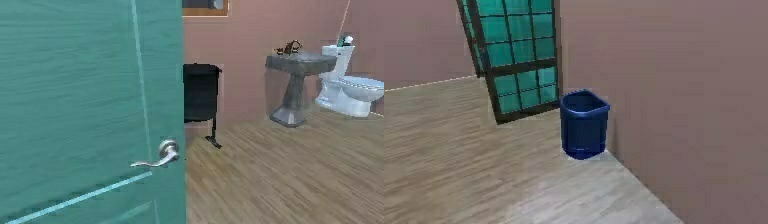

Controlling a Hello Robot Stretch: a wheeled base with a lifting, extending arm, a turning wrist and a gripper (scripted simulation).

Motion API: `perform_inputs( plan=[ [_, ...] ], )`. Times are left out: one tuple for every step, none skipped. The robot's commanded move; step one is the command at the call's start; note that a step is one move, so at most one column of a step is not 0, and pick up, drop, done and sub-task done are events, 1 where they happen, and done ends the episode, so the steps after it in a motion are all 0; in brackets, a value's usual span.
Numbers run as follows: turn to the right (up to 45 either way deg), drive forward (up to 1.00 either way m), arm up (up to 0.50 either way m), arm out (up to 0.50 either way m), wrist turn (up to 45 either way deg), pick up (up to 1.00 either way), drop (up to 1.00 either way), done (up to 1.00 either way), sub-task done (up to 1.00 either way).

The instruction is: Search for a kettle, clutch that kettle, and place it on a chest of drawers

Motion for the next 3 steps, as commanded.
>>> perform_inputs(
  plan=[
    [45.0,0.0,0.0,0.0,0.0,0.0,0.0,0.0,0.0],
    [15.0,0.0,0.0,0.0,0.0,0.0,0.0,0.0,0.0],
    [0.0,0.15,0.0,0.0,0.0,0.0,0.0,0.0,0.0]
  ],
)
